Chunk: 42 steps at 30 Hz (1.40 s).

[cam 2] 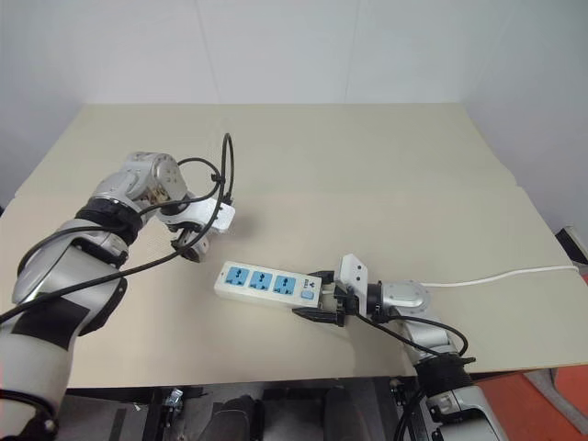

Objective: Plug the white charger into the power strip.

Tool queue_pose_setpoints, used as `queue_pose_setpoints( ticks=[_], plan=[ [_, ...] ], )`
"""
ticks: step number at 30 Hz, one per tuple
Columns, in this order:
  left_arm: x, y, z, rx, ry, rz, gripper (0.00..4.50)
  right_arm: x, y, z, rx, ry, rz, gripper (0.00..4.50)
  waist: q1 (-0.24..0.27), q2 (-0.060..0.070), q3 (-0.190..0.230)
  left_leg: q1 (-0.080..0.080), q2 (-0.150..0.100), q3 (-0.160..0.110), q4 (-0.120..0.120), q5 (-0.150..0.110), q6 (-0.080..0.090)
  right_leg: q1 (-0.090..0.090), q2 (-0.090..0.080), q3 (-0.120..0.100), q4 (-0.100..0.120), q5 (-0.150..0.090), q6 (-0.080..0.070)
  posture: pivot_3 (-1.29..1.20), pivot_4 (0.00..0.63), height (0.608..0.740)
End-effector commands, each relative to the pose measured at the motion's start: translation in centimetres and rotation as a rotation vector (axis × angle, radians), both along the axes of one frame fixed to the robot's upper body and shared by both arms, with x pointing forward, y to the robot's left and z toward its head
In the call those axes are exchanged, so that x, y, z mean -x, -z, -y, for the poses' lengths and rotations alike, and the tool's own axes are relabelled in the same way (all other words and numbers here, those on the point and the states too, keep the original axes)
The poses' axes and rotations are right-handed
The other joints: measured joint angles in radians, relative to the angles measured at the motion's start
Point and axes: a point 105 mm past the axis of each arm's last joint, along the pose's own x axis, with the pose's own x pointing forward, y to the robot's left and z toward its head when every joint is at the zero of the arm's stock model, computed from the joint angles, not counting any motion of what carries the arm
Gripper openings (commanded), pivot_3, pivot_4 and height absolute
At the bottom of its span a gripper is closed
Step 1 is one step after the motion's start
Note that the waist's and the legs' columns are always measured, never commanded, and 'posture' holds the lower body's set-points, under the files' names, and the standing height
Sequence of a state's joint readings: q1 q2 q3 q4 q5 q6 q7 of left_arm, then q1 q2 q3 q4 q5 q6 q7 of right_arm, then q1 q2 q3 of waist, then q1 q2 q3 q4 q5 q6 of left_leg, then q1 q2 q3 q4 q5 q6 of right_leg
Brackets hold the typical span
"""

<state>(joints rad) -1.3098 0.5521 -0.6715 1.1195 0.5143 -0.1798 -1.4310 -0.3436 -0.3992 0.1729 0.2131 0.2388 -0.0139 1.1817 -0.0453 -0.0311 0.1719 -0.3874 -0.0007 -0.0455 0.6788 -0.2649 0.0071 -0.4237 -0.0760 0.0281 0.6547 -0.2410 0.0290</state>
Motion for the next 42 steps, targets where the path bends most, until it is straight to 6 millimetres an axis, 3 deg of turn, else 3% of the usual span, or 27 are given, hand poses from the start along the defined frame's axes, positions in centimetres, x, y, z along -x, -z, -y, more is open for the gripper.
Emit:
queue_pose_setpoints(
  ticks=[1,4,7,16,21,24,26,32,38,42],
  plan=[
    [-0.4,-1.0,0.6,0.01,0.023,0.03,4.5,0.5,-0.4,-1.0,-0.03,-0.029,0.004,3.43,0.0,0.0,0.0,0.0,0.0,0.0,0.0,0.0,0.0,0.0,0.0,0.0,0.0,0.0,0.0,0.0,0.15,0.74],
    [-0.4,-0.9,0.4,0.0,0.021,0.029,4.5,0.6,-0.3,-1.1,-0.033,-0.027,0.002,3.43,0.0,0.0,0.0,0.0,0.0,0.0,0.001,0.0,0.0,0.0,0.0,0.0,0.001,0.0,0.0,0.0,0.15,0.74],
    [-0.4,-0.6,0.3,-0.006,0.019,0.03,3.92,0.7,-0.2,-1.2,-0.035,-0.027,0.0,3.43,-0.001,0.0,0.0,0.001,0.0,0.0,0.001,0.0,0.0,0.0,0.0,0.0,0.002,0.0,0.0,0.0,0.15,0.74],
    [-0.3,-0.4,-0.1,-0.029,0.025,0.034,1.08,0.6,-0.3,-1.3,-0.042,-0.022,0.0,3.43,-0.001,0.0,0.0,0.002,0.0,0.0,0.002,0.0,0.0,0.001,0.0,0.001,0.004,0.0,0.0,0.0,0.15,0.74],
    [-0.2,-0.9,-0.3,-0.03,0.061,0.04,1.02,0.4,-0.3,-1.3,-0.044,-0.013,0.005,3.43,-0.002,0.0,0.0,0.002,0.0,0.0,0.002,0.0,0.0,0.0,0.0,0.001,0.004,0.0,0.0,0.0,0.15,0.74],
    [-0.4,-2.8,0.9,0.082,0.097,0.083,1.02,0.4,-0.3,-1.2,-0.035,-0.012,0.017,3.43,-0.002,0.0,0.0,0.002,0.0,0.0,0.002,0.0,0.0,0.0,0.0,0.001,0.004,0.0,0.0,0.0,0.15,0.74],
    [-0.4,-4.0,1.8,0.171,0.105,0.093,1.02,0.5,-0.2,-1.1,-0.032,-0.019,0.014,3.43,-0.001,0.0,0.0,0.002,0.0,0.0,0.002,0.0,0.0,0.0,0.0,0.001,0.004,0.0,0.0,0.0,0.15,0.74],
    [-0.5,-9.4,5.8,0.661,0.132,0.193,1.02,1.1,0.2,-1.1,-0.001,-0.08,0.026,3.43,-0.001,0.0,0.0,0.001,0.0,0.0,0.002,0.0,0.0,0.0,0.0,0.001,0.004,0.0,0.0,0.0,0.15,0.74],
    [2.7,-13.3,9.1,1.176,0.333,0.178,1.02,0.8,1.0,-0.9,0.03,-0.103,0.03,3.43,-0.004,0.0,0.0,0.002,0.0,0.0,0.002,0.0,0.0,0.001,0.0,0.001,0.005,0.0,0.0,0.0,0.15,0.74],
    [5.6,-12.8,10.0,1.327,0.339,0.103,1.02,0.3,1.6,-1.1,0.045,-0.103,0.038,3.43,-0.016,0.0,-0.001,0.007,0.0,-0.002,0.003,0.001,-0.001,0.002,0.0,0.005,0.008,0.0,0.0,0.0,0.15,0.74]
  ],
)
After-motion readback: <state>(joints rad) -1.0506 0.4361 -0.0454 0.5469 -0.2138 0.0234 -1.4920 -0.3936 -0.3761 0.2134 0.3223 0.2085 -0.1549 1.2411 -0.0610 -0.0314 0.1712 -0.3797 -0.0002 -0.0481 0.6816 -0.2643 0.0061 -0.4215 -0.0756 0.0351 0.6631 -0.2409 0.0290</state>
